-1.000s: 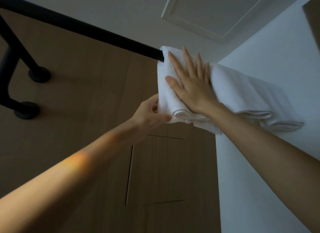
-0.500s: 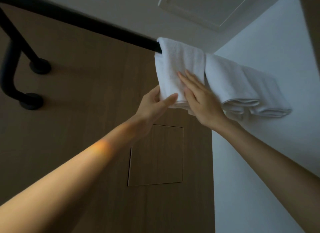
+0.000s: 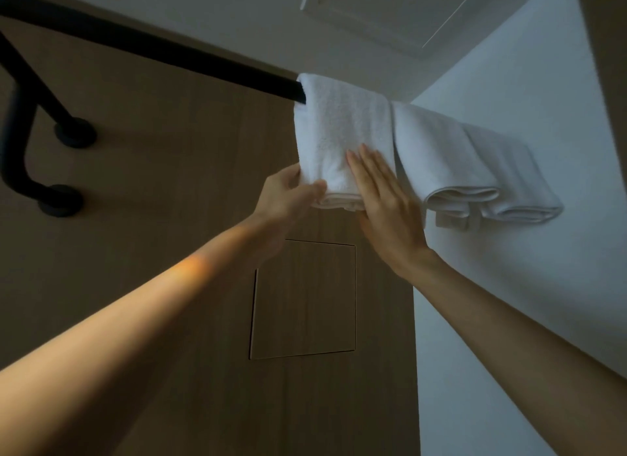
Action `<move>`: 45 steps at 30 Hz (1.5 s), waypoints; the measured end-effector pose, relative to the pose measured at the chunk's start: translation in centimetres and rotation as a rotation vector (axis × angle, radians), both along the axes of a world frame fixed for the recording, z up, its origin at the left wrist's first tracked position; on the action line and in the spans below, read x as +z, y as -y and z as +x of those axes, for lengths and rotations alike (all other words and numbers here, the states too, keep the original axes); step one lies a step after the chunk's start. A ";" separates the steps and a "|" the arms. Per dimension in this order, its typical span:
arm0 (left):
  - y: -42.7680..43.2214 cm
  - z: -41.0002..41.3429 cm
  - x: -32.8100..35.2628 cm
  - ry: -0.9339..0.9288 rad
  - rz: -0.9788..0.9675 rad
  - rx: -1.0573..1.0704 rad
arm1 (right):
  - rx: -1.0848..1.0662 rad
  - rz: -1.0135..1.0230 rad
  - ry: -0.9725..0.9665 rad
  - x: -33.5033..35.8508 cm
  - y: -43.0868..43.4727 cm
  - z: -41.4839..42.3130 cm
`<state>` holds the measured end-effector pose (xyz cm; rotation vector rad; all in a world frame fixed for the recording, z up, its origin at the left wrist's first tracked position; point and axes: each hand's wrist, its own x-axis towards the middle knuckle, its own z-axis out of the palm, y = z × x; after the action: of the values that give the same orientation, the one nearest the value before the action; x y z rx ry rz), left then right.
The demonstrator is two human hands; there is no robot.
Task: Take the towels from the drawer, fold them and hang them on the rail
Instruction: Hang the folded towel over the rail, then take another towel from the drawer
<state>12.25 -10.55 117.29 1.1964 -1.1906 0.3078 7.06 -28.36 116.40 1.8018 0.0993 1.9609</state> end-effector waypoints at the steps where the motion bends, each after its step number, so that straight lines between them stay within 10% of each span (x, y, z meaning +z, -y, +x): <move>1: 0.1 0.0 -0.1 -0.009 -0.003 0.013 | 0.014 0.002 0.006 -0.2 -0.1 0.1; 22: -5.2 -1.1 -7.0 0.295 0.079 0.479 | 0.062 0.015 -0.197 -8.0 -2.2 -6.0; 32: -10.3 -2.3 -19.4 0.594 0.368 0.946 | 0.208 0.137 -0.595 -20.2 -5.4 -6.2; 45: -18.5 -3.0 -38.0 0.369 0.750 1.050 | 0.419 0.320 -1.027 -38.3 -12.5 -2.9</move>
<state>9.24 7.95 79.28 2.4752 -0.8889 0.9418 4.20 -15.90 78.09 3.0285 0.5460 1.0868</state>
